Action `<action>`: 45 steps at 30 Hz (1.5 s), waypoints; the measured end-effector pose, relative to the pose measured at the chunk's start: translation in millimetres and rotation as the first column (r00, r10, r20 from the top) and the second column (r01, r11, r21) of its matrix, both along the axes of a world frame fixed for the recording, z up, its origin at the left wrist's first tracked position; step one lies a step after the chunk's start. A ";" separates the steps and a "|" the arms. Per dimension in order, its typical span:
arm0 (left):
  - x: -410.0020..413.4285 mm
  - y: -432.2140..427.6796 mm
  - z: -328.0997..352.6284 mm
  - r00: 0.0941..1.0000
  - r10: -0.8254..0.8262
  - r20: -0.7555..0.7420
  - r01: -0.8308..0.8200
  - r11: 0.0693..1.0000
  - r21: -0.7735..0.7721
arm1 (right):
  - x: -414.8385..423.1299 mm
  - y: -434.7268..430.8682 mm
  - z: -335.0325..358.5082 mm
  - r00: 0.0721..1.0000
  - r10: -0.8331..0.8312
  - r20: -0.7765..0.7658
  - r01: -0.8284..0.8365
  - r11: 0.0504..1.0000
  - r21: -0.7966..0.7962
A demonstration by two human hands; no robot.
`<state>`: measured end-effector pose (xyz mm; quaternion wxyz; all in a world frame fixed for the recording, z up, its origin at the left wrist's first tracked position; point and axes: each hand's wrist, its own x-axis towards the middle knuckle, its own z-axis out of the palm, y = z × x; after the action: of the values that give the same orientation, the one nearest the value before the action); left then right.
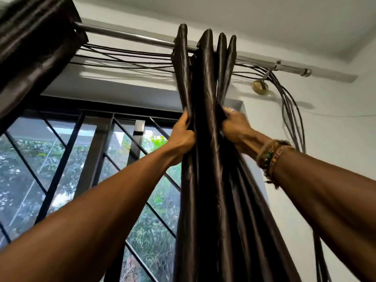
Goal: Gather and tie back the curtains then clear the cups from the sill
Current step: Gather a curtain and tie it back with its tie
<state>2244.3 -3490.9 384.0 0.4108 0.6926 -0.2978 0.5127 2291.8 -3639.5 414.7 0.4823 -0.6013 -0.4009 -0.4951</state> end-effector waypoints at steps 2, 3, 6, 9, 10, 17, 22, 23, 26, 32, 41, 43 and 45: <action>4.7 -14.4 -4.1 0.994 -0.080 0.077 0.086 0.993 -0.084 | -33.7 30.3 8.8 0.991 0.032 0.128 -0.015 0.991 -0.131; 3.0 -21.2 -7.3 0.983 -0.152 0.108 0.167 0.974 -0.153 | -47.0 36.0 13.6 0.986 0.035 0.162 -0.005 0.982 -0.186; 0.9 -19.3 -16.5 0.965 -0.228 0.127 0.251 0.943 -0.219 | -43.4 22.2 17.4 0.985 0.146 0.090 -0.124 0.968 -0.218; 0.6 -13.0 -20.6 0.988 -0.103 0.114 0.127 0.965 -0.231 | -17.4 14.9 3.3 0.985 0.163 0.057 -0.157 0.982 -0.102; -2.9 -14.4 -21.1 0.994 -0.025 0.109 0.047 0.978 -0.203 | -15.4 19.7 -2.8 0.985 0.162 0.060 -0.154 0.981 -0.120; -4.8 -10.6 -47.6 0.972 -0.234 -0.019 0.223 0.947 -0.233 | -21.5 13.6 -40.1 0.762 0.581 -0.287 -0.579 0.809 0.100; 39.6 -22.6 -134.7 0.972 -0.213 -0.101 0.180 0.947 -0.265 | -15.4 21.6 -142.2 0.778 0.511 -0.366 -0.431 0.858 0.281; 44.2 -27.6 -155.2 0.978 -0.186 -0.095 0.156 0.954 -0.257 | -10.9 25.4 -164.2 0.759 0.512 -0.403 -0.445 0.859 0.252; 44.5 -41.3 -223.5 0.975 -0.154 -0.159 0.095 0.940 -0.327 | -3.3 36.2 -238.1 0.703 0.528 -0.476 -0.454 0.849 0.270; 12.7 -59.2 -323.6 0.933 -0.125 -0.339 -0.001 0.937 -0.350 | -26.1 32.3 -350.7 0.767 0.367 -0.527 -0.366 0.924 0.112; -5.2 -37.7 -433.5 0.874 -0.094 -0.478 -0.072 0.945 -0.318 | -15.6 9.4 -400.4 0.719 0.190 -0.669 -0.023 0.968 0.251; -7.4 -31.5 -462.1 0.888 -0.032 -0.460 -0.120 0.947 -0.299 | -23.8 2.2 -407.6 0.744 0.235 -0.625 -0.036 0.949 0.314; -10.0 -29.8 -483.1 0.906 0.081 -0.416 -0.196 0.950 -0.241 | -30.7 -3.5 -417.3 0.827 0.222 -0.517 -0.036 0.938 0.344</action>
<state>2234.3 -3520.7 -99.2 0.5180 0.7380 -0.0821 0.4247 2261.0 -3643.0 -2.6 0.7003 -0.6024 -0.2006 -0.3263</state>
